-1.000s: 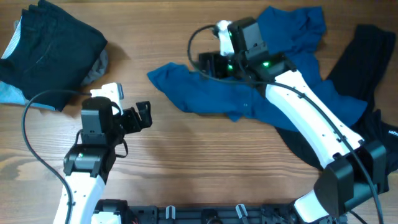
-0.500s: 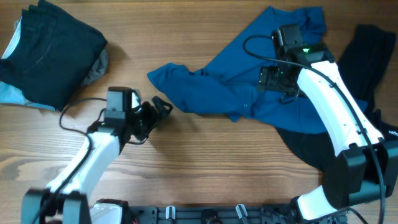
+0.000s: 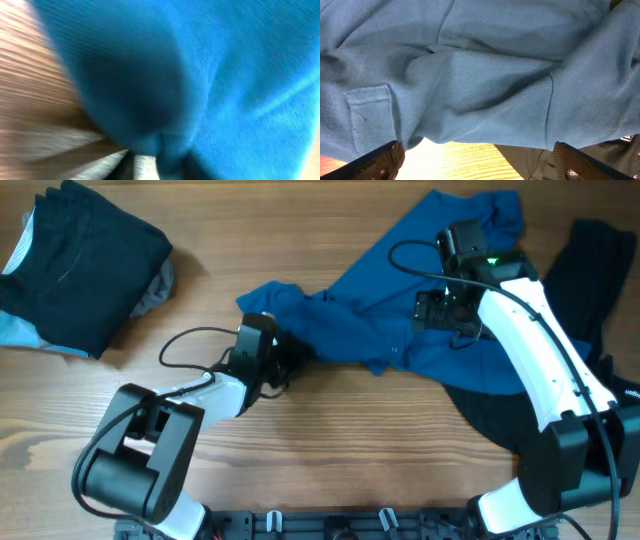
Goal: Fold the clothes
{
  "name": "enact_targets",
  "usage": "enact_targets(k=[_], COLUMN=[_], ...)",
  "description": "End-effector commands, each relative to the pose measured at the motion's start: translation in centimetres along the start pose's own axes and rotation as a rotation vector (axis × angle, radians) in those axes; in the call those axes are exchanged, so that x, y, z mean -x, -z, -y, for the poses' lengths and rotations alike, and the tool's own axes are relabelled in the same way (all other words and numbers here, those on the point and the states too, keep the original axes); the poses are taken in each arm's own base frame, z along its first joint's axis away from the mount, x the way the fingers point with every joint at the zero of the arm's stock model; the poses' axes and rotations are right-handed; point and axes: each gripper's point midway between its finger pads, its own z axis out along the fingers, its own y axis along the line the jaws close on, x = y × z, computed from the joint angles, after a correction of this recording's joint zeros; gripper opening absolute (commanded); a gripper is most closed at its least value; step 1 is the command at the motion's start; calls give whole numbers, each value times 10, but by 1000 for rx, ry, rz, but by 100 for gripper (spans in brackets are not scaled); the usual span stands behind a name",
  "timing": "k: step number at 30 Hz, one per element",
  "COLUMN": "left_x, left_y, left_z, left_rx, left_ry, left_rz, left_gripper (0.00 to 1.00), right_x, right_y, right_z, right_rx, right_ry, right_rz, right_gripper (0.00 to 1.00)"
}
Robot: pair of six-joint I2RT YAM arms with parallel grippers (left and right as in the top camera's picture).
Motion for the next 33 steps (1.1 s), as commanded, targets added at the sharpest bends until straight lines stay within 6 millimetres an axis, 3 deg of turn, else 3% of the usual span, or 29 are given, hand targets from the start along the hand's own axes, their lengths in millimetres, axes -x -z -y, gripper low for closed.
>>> enact_targets(k=[1,4,7,9,11,12,13,14,15,16,19,22,24,25,27,29,30,33], left_x=[33,70,116,164,199,211,216,214,208,198,154,91,67,63,73,86,91,102], left_y=[11,51,109,176,235,257,265,262,254,243,205,166,149,143,131,124,124,130], left_z=[-25,-33,-23,-3,9,10,4,-5,-16,-28,-66,-100,-114,-124,-139,-148,-153,-160], left_rx=[78,102,86,45,6,0,9,31,63,101,242,408,487,542,609,636,648,663], left_ry=[-2,-36,-86,-105,-91,-80,-62,-39,-11,22,125,199,204,196,164,144,148,163], left_rz=[105,186,328,527,703,763,784,763,723,664,441,162,57,38,71,117,135,176], left_gripper=[4,4,4,4,4,10,47,81,98,100,100,100,100,100,100,77,71,70], right_x=[4,7,9,10,10,10,9,9,9,9,9,9,10,10,9,8,8,8], right_y=[-1,-1,-1,-1,-1,-1,-1,-1,-1,-1,-1,-1,-1,-1,-1,-1,-1,-1], right_z=[-3,-4,-3,-4,-4,-4,-4,-4,-4,-4,-5,-5,-5,-5,-5,-4,-4,-4], right_rx=[14,18,20,21,22,22,22,22,22,22,26,25,26,26,25,23,23,23], right_ry=[13,9,7,6,4,4,4,5,4,4,4,5,4,4,5,7,7,7], right_rz=[7,20,25,29,29,29,28,28,28,28,27,27,30,30,28,23,23,23], right_gripper=[100,100,100,100,100,100,100,100,100,100,100,100,100,100,100,100,100,100])
